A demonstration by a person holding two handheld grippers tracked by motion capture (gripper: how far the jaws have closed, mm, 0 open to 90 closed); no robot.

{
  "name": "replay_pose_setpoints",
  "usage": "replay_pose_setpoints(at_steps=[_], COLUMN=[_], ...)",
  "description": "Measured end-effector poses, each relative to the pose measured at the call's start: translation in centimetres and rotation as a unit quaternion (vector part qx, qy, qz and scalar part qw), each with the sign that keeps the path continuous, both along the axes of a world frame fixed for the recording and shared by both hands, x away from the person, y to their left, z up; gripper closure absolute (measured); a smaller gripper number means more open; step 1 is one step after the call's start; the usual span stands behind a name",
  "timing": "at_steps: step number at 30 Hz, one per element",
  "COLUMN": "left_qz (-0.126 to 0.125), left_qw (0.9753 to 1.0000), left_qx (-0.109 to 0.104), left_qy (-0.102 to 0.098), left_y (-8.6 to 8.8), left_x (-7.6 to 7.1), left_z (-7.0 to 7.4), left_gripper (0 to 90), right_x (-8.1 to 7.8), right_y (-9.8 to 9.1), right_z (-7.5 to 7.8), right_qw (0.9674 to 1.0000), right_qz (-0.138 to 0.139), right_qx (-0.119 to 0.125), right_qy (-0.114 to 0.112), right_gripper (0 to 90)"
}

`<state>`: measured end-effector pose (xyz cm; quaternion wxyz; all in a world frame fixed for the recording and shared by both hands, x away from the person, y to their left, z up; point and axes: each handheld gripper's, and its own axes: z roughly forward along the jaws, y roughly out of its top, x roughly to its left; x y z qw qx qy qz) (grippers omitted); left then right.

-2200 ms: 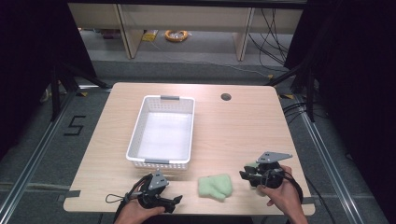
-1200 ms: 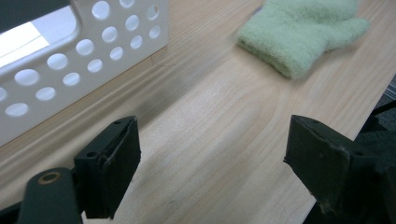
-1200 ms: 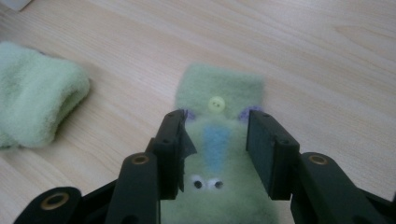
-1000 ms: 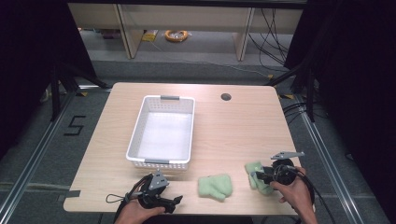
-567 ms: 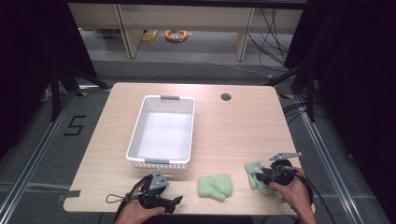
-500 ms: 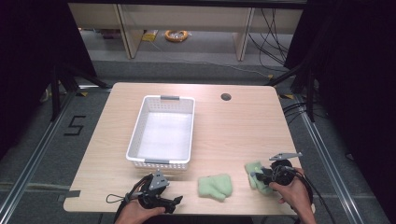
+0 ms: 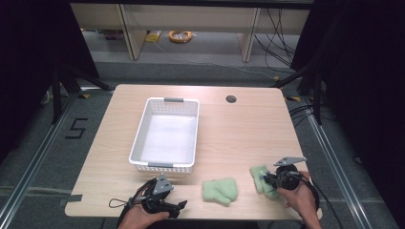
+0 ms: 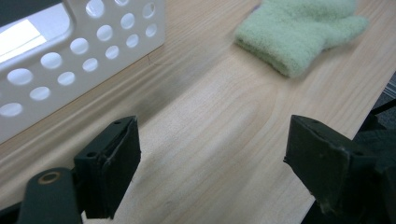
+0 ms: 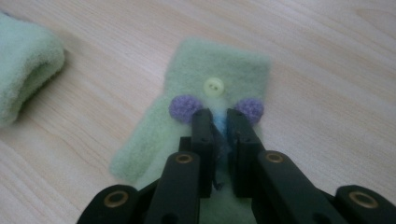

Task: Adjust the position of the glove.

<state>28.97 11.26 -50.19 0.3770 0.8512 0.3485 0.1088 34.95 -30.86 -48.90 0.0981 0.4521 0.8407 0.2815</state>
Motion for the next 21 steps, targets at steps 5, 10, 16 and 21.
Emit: replay_pose_setpoints(at_steps=[5,10,16,21], left_qz=[0.002,0.002,0.002,-0.003], left_qw=[1.0000,0.9999,0.9994,0.9994], left_qx=[-0.006,-0.010,-0.032,-0.033], left_qy=[0.001,0.005,0.013,0.001], left_y=[0.0,0.0,-0.2,-0.6], left_x=[0.1,0.2,0.3,0.3], left_z=[0.0,0.1,0.6,1.3], left_gripper=[17.6,17.6,17.6,18.0], right_x=[-0.1,-0.5,-1.2,-2.1], right_y=[0.1,0.7,2.2,4.0], right_z=[0.9,2.9,4.9,6.0], right_qw=[0.9999,0.9983,0.9948,0.9883], right_qz=[0.013,0.045,0.085,0.130], right_qx=[0.006,0.017,0.034,0.044], right_qy=[-0.006,-0.032,-0.044,-0.068], right_gripper=[86.7,87.5,87.6,87.6])
